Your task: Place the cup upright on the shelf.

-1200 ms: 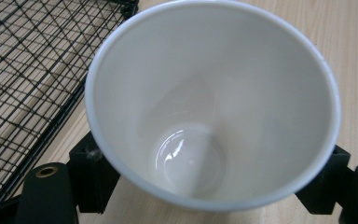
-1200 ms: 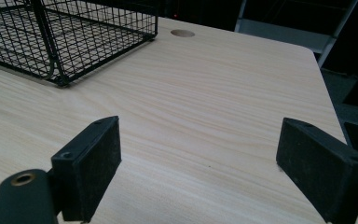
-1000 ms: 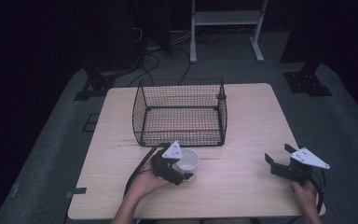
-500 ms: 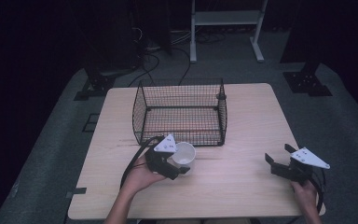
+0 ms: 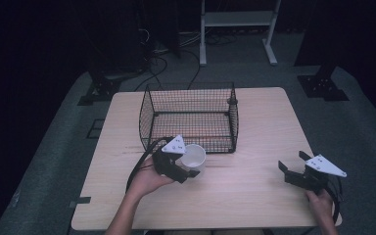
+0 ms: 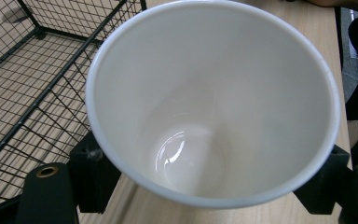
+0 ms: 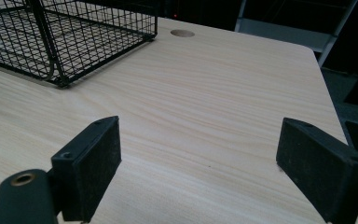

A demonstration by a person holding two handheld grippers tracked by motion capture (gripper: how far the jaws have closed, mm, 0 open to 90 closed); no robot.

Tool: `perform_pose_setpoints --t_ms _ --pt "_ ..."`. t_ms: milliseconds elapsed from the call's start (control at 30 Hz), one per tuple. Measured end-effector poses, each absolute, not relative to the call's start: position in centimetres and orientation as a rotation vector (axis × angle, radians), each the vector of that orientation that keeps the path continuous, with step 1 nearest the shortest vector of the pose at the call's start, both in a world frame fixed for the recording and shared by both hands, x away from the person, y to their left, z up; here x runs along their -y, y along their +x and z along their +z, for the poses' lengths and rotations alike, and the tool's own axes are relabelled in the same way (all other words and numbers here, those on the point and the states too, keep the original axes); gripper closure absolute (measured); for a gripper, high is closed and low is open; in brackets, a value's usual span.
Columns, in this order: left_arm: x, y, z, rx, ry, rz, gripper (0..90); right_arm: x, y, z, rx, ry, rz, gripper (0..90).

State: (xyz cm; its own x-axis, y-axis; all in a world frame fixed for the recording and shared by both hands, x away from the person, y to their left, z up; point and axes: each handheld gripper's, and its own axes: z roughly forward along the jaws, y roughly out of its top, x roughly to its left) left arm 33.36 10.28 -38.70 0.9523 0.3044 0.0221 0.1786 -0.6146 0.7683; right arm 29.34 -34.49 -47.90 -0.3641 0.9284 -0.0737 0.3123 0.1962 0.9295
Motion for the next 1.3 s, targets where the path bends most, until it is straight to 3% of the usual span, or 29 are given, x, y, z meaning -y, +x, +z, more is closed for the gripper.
perform_pose_setpoints --t_ms 1300 --pt "-11.5 37.1 -32.5 -0.322 2.231 0.197 21.8 34.6 29.4 -47.9 -1.798 1.171 1.175 13.1"
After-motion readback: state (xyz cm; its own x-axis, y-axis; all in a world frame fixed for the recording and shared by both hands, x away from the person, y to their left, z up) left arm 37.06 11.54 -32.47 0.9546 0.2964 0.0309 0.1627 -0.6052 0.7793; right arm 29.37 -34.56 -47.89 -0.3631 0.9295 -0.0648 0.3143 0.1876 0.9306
